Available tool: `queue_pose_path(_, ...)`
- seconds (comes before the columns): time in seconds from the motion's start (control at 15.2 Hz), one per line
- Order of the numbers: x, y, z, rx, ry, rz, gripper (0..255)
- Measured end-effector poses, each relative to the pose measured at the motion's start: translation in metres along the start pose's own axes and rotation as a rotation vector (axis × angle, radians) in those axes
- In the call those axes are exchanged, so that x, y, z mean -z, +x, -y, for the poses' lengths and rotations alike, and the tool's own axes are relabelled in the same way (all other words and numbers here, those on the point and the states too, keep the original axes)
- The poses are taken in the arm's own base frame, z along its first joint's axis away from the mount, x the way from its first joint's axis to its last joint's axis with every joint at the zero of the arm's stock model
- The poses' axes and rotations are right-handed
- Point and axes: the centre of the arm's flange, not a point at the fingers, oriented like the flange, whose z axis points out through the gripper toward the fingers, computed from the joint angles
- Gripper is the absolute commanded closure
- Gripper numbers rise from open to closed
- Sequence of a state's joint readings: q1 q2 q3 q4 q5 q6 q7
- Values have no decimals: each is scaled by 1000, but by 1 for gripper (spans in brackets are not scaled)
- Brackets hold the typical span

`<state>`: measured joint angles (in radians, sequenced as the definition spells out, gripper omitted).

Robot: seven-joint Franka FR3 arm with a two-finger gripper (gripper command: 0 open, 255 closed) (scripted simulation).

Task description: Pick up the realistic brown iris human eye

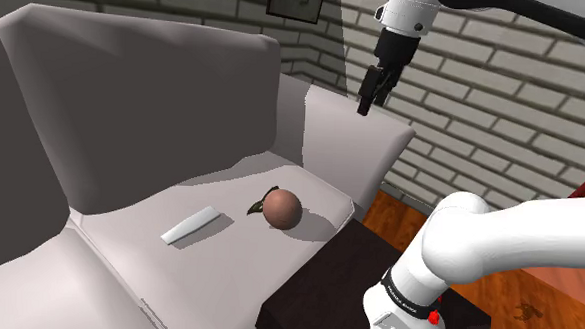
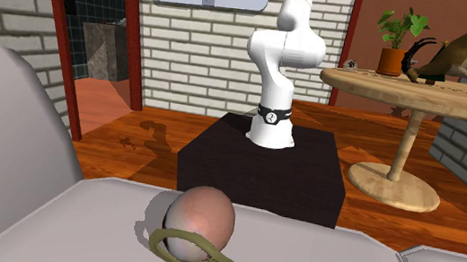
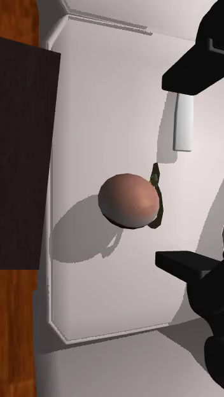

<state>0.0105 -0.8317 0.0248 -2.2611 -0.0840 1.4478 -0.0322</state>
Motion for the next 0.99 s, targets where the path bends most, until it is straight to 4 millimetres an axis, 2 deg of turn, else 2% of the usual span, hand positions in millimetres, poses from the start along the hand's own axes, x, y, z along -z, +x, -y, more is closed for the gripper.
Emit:
queue_pose_path(0.13,-5,4,-2,14,3,2,0)
queue_pose_path(0.33,-32,23,-16,88,18,13,0)
queue_pose_path(0.79,-109,75,-44,295,58,40,0)
queue_pose_path(0.99,-141,97,-46,386,75,51,0)
